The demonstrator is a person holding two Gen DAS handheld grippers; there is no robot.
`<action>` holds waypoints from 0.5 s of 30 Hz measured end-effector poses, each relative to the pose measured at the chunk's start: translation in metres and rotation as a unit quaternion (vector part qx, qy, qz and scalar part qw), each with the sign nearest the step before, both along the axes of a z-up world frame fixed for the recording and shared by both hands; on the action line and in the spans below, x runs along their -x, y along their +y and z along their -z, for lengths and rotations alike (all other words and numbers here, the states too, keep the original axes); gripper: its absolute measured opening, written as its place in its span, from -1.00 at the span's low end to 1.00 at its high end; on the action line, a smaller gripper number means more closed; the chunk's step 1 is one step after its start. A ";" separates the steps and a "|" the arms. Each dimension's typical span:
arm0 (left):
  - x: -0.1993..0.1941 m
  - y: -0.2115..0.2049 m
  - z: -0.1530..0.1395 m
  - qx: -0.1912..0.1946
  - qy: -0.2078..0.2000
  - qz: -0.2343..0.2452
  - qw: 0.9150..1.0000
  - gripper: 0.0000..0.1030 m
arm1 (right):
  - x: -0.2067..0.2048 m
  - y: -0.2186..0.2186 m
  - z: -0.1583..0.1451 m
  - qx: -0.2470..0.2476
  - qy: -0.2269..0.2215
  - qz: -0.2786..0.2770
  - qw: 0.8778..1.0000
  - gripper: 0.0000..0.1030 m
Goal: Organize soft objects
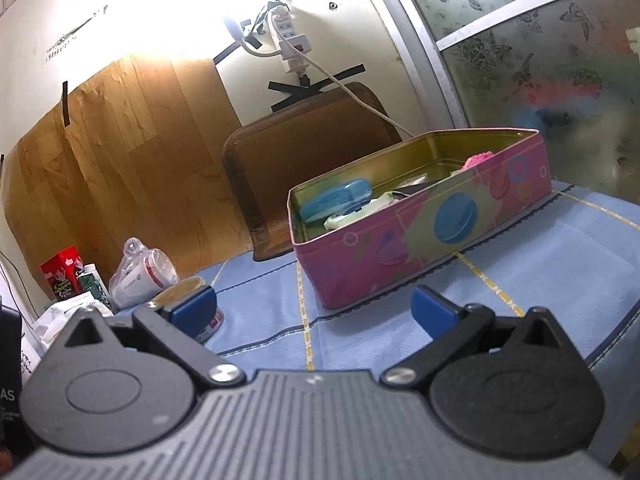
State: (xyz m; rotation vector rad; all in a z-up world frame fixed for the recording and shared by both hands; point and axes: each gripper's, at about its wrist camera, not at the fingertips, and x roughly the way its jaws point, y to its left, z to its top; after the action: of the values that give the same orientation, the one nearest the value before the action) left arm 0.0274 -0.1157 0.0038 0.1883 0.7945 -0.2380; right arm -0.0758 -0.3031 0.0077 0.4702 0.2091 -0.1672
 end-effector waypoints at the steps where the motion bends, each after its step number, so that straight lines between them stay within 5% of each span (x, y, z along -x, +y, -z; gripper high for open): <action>1: -0.001 0.000 0.000 0.000 0.000 0.000 1.000 0.99 | 0.000 0.001 0.000 0.000 0.001 0.000 1.000 1.00; 15: -0.003 0.001 0.000 0.000 0.000 0.001 1.000 0.99 | -0.003 -0.001 0.002 0.001 0.009 -0.004 1.000 1.00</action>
State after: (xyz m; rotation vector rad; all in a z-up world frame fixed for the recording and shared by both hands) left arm 0.0303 -0.1146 0.0034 0.1882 0.7950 -0.2392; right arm -0.0727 -0.3043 0.0061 0.4668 0.2289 -0.1643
